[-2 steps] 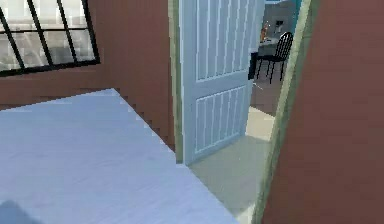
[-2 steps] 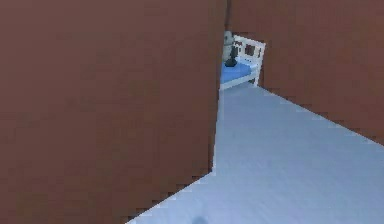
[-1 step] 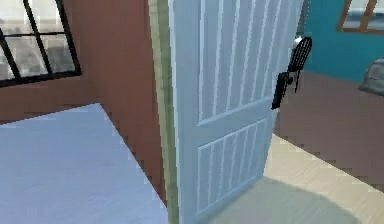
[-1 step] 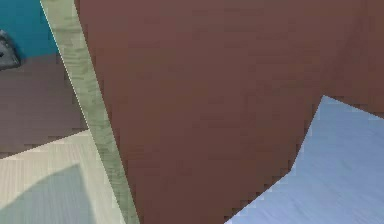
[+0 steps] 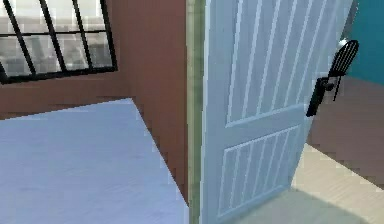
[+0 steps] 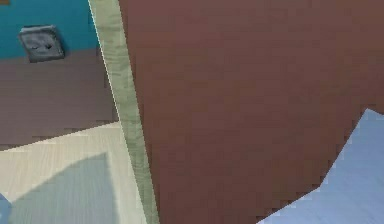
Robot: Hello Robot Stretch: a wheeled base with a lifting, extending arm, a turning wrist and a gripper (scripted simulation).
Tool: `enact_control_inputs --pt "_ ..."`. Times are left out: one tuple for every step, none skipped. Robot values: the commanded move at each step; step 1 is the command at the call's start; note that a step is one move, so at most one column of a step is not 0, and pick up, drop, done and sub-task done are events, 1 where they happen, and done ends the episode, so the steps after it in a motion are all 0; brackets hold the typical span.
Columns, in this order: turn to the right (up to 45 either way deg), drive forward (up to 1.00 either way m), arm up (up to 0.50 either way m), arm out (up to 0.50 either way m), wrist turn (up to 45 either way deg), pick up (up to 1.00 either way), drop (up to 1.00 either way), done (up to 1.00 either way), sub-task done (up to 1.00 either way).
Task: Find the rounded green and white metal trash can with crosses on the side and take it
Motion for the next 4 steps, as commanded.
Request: enact_control_inputs --pt "-3.0 0.0 0.0 0.0 0.0 0.0 0.0 0.0 0.0" --pt "36.0 0.0 0.0 0.0 0.0 0.0 0.0 0.0 0.0" --pt "0.0 0.3 0.0 0.0 0.0 0.0 0.0 0.0 0.0" --pt "30.0 0.0 0.0 0.0 0.0 0.0 0.0 0.0 0.0"
